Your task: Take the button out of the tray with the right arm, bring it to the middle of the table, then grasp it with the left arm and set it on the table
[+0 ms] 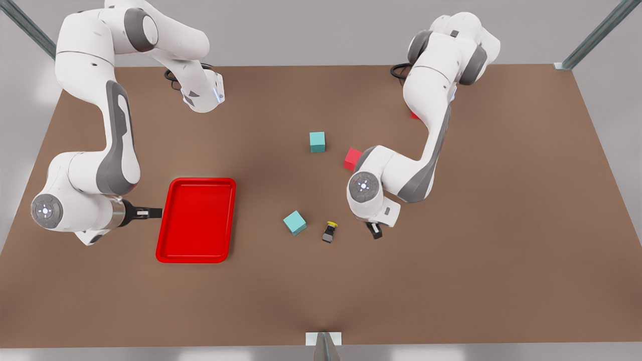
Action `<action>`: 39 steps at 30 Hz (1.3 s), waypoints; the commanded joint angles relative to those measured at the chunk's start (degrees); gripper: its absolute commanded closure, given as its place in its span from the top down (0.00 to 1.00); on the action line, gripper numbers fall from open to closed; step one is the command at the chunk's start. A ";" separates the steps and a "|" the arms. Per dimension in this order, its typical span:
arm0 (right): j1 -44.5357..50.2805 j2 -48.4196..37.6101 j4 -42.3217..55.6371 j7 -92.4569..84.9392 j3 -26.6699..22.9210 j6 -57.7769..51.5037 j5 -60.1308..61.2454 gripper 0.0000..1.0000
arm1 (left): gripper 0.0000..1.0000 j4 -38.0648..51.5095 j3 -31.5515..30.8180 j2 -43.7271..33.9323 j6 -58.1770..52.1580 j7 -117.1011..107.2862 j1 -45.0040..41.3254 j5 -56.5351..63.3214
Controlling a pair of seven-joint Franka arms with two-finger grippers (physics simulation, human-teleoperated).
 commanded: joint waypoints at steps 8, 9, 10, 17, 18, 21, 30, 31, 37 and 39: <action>-0.16 0.58 0.10 -4.47 0.07 -0.65 0.22 1.00 | 1.00 11.38 2.34 9.71 5.83 -51.18 -5.38 -0.36; -0.16 0.58 0.19 -4.47 0.07 -0.83 0.14 1.00 | 1.00 11.38 2.34 10.15 7.42 -51.18 -5.55 -0.36; -0.25 0.41 0.19 -4.47 -0.02 -0.92 0.22 1.00 | 1.00 11.46 2.34 10.33 9.79 -51.27 -5.47 -0.36; 0.02 0.58 0.19 -4.47 -0.02 -0.83 0.22 1.00 | 1.00 11.73 1.38 13.67 19.64 -51.27 -5.99 -0.36; -0.07 0.58 0.10 -4.47 -0.02 -0.92 0.22 1.00 | 1.00 11.29 1.29 13.67 18.50 -51.70 -6.52 -0.44; 0.37 1.11 0.19 -4.47 -0.02 -0.56 0.14 1.00 | 1.00 11.03 2.26 13.32 13.13 -56.01 -6.34 -3.34; 1.16 0.93 0.97 -4.39 0.59 -0.04 2.24 1.00 | 1.00 10.59 1.82 13.76 12.34 -81.41 -5.82 -4.49; 1.51 1.02 2.03 -4.39 2.09 -0.04 2.33 1.00 | 1.00 10.24 1.73 13.76 12.34 -81.68 -5.56 -4.57; 3.00 2.69 2.74 -4.30 3.85 1.02 4.44 1.00 | 1.00 9.53 1.82 15.08 14.54 -88.27 -5.38 -4.66; 3.09 3.39 3.70 -4.21 3.85 1.02 4.44 1.00 | 1.00 8.65 1.82 14.99 13.75 -89.67 -5.38 -6.68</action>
